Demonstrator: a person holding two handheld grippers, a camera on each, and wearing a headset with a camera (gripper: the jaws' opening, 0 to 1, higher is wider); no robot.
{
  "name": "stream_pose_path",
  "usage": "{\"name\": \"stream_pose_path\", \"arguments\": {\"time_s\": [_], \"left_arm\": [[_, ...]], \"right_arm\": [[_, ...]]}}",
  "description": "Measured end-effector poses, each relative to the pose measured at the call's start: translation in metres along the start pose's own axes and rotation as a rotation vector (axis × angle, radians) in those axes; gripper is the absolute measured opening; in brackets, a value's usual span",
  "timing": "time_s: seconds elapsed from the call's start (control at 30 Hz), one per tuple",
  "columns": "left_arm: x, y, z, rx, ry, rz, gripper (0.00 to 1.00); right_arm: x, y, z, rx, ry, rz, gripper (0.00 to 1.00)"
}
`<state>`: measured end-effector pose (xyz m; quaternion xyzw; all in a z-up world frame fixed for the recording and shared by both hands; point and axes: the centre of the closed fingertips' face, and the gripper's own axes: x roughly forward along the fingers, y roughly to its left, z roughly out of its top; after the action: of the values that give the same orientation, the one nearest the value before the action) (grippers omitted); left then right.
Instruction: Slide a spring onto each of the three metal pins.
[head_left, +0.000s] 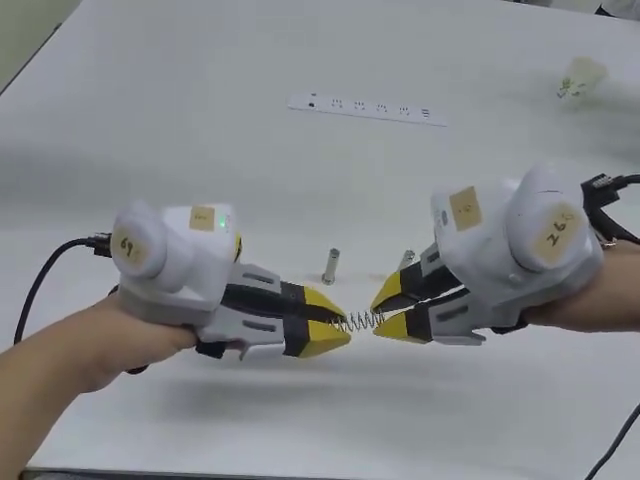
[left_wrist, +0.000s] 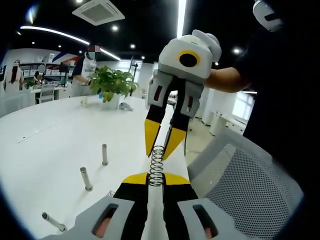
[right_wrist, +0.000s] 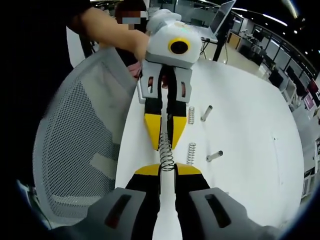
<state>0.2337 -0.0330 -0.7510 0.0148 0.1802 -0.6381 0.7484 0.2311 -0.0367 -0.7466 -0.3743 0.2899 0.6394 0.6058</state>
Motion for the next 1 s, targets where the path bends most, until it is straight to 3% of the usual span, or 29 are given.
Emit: {"name": "stream_pose_path", "arguments": {"time_s": [0.07,0.3,0.4,1.0], "left_arm": [[0.0,0.0,-0.003,0.009,0.014,0.001,0.02],[0.0,0.0,-0.005,0.013,0.023,0.0,0.02],[0.001,-0.001,-0.004,0.014,0.019,-0.003,0.02],[0.002,-0.005,-0.005,0.027,0.032,-0.007,0.02]], "right_arm": [[-0.002,0.0,0.008,-0.003,-0.032,0.006,0.07],[-0.003,0.001,0.02,-0.021,-0.058,0.02,0.07],[-0.005,0.001,0.03,-0.001,-0.101,0.035,0.07],[0.001,0.004,0.047,0.03,-0.175,0.015,0.07]]}}
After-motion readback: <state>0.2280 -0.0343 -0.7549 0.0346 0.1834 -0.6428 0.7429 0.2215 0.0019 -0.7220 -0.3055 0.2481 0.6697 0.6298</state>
